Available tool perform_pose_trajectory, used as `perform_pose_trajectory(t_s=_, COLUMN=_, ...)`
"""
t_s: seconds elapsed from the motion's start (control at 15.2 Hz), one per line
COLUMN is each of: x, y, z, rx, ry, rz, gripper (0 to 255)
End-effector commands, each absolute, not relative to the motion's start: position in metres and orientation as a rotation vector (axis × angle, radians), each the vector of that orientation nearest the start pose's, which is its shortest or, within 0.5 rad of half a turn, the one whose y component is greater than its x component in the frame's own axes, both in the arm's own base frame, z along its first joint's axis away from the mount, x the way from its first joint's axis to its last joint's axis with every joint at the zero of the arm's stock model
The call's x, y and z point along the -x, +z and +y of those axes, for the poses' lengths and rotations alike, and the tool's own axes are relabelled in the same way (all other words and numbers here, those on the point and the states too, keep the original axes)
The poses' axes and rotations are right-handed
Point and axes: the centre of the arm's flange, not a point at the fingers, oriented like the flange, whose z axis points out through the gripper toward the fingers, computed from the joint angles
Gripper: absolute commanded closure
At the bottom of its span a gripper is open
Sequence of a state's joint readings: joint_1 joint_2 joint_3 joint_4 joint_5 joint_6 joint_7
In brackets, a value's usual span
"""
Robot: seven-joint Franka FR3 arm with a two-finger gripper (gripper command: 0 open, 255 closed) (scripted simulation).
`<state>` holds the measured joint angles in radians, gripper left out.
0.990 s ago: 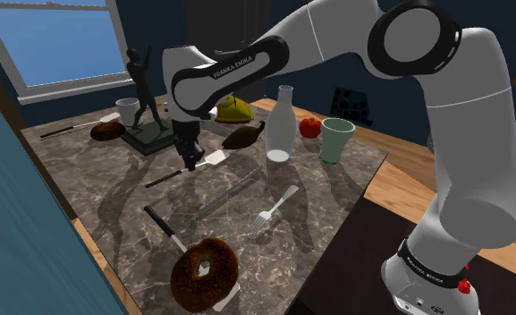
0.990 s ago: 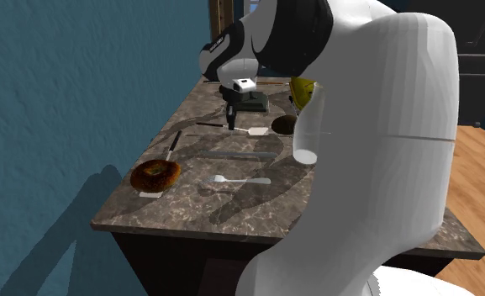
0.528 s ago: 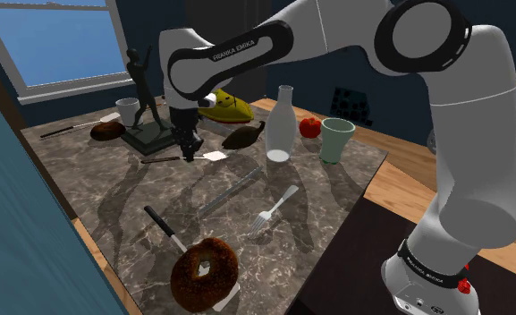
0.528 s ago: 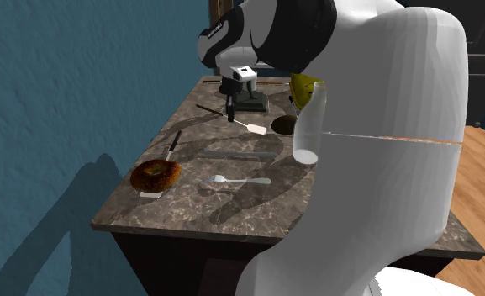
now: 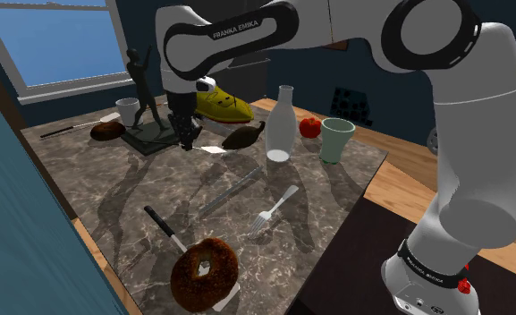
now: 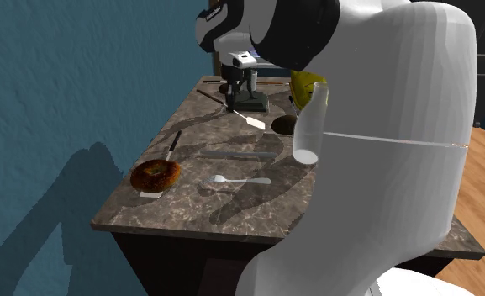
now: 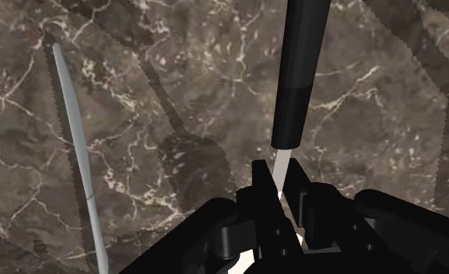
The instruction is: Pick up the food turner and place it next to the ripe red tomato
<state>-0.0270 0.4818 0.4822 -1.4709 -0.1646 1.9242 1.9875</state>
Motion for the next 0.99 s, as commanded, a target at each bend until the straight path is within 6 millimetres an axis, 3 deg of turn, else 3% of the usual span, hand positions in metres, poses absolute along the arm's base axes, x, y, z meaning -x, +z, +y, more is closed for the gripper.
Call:
perform_pose_trajectory(t_s=0.0, x=-0.645, y=0.439, z=0.242, rx=2.236, ry=0.075, rz=2.14, gripper=255)
perform_pose_trajectory(t_s=0.59, x=-0.645, y=0.483, z=0.242, rx=2.236, ry=0.075, rz=2.14, gripper=255)
perform_pose_trajectory(t_s=0.92, x=-0.65, y=0.483, z=0.176, rx=2.236, ry=0.075, rz=2.14, gripper=255)
